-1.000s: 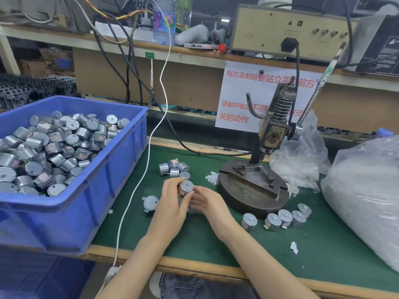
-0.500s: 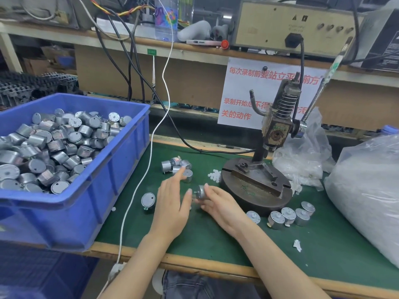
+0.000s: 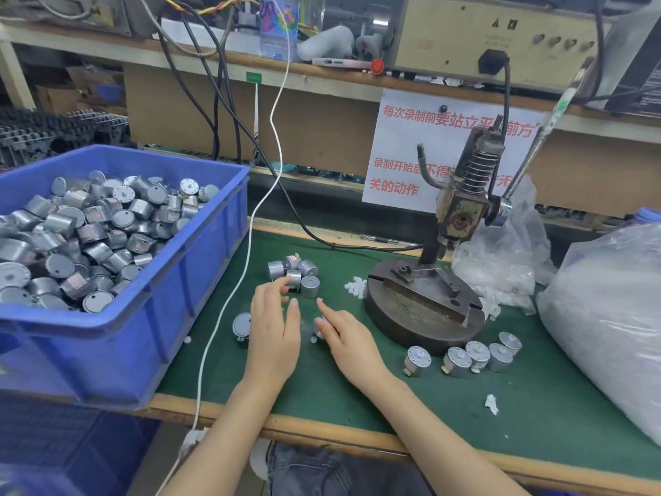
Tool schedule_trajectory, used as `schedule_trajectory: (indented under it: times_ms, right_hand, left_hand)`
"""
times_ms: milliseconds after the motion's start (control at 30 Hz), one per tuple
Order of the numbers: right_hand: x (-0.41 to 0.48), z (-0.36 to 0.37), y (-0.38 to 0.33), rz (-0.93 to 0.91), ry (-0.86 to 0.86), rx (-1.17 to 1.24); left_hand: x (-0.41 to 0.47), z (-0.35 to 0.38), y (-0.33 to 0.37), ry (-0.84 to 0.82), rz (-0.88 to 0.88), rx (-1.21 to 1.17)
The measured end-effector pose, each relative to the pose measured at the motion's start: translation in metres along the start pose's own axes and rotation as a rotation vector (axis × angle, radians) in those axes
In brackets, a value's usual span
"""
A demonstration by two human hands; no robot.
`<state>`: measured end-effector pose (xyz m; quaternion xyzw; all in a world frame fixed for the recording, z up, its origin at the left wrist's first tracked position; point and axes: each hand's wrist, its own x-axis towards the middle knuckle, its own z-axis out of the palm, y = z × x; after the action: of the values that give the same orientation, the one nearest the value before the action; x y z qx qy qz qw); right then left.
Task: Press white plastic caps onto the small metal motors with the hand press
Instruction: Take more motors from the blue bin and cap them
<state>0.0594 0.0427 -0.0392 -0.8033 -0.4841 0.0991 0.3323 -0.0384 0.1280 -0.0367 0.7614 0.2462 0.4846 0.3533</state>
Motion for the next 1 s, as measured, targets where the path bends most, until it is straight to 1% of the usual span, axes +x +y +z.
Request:
schedule_trajectory:
  times_ms: [267,333,467,533,667,767,867,933,1000]
  right_hand:
    - [0.0,0.002,0.0,-0.004,-0.015,-0.055]
    - [-0.002,0.003,-0.002,-0.028,-0.011,-0.113]
    - [-0.005,0.007,-0.008,-0.096,-0.002,-0.333]
    - [-0.006,0.009,-0.009,-0.095,0.0,-0.371]
    - [-0.005,0.012,-0.012,-0.136,-0.052,-0.435]
    - [-0.003,0.012,-0.012,-0.093,-0.046,-0.44]
    - [-0.006,0.009,-0.012,-0.067,-0.038,-0.388]
    - [-0.006,0.008,-0.014,-0.027,0.006,-0.338]
    - [-0.005,0.008,-0.016,0.051,0.059,-0.272]
  left_hand:
    - [0.001,0.002,-0.005,-0.033,0.026,-0.032]
    - [0.001,0.003,-0.005,-0.032,0.012,-0.047]
    - [0.001,0.002,-0.005,-0.021,-0.002,-0.077]
    - [0.001,0.003,-0.005,-0.021,-0.015,-0.086]
    - [0.002,0.004,-0.007,-0.033,-0.028,-0.07]
    - [0.002,0.006,-0.008,-0.06,0.013,-0.03]
    - [0.003,0.007,-0.008,-0.085,0.013,0.021]
    - [0.003,0.007,-0.008,-0.115,0.003,0.044]
    - [0.004,0.007,-0.008,-0.145,-0.009,0.06]
